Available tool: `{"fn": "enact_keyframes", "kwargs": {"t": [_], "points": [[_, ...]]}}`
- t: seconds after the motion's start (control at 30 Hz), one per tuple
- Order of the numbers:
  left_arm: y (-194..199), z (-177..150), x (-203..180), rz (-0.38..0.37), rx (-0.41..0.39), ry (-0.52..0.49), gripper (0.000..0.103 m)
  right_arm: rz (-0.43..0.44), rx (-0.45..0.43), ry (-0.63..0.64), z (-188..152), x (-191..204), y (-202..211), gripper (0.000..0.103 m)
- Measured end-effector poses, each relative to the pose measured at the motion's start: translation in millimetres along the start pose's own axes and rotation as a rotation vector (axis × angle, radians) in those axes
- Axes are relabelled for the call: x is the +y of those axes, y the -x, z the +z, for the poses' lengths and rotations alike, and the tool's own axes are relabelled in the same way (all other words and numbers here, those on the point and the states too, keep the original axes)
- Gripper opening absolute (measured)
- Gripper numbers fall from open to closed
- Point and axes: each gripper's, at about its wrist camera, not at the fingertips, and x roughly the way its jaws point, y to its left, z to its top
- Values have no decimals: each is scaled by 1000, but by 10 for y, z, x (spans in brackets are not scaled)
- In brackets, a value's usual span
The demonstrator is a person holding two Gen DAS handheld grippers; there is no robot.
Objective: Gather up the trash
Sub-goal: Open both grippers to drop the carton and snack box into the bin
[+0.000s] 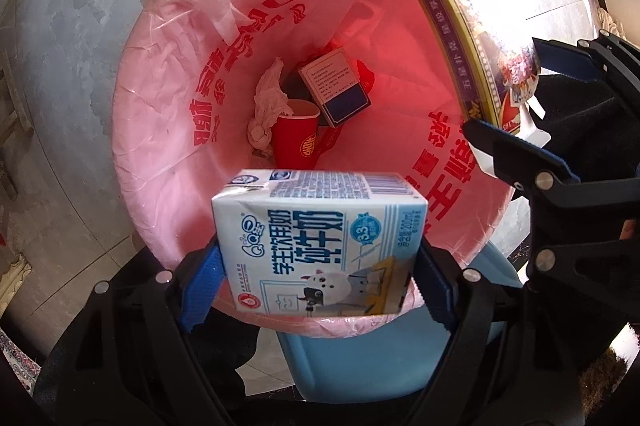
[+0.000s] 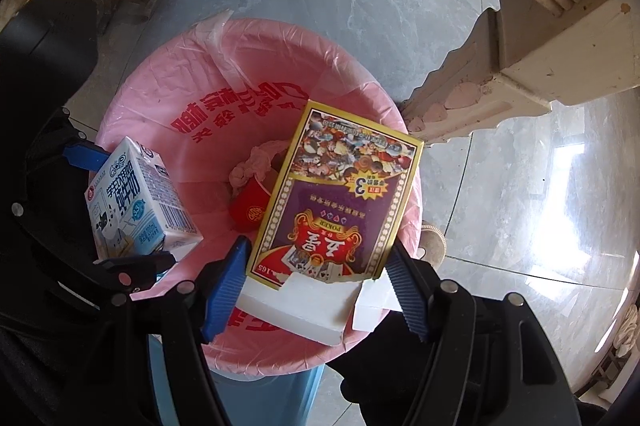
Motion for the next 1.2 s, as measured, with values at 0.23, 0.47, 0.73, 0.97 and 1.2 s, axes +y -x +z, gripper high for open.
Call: {"fn": "enact_keyframes", "kwargs": {"t": [0.23,0.47,0.73,0.97,1.2], "points": [[-19,-24,-32,24,12,-25,82,25,34,10,-13,46,-103,69],[-15,-31,-59,39,10,-41,82,14,49,11,-2,52,-173,77],[123,-45,-3,-39,-26,-6,82,16,31,0,26,14,-120,80],[365,-117,76,-37,-166,92,87,-9,-18,-6,29,-70,25,80],[380,-122,-10,45,-174,45,90,8,-33,-25,11,-105,76,80]]}}
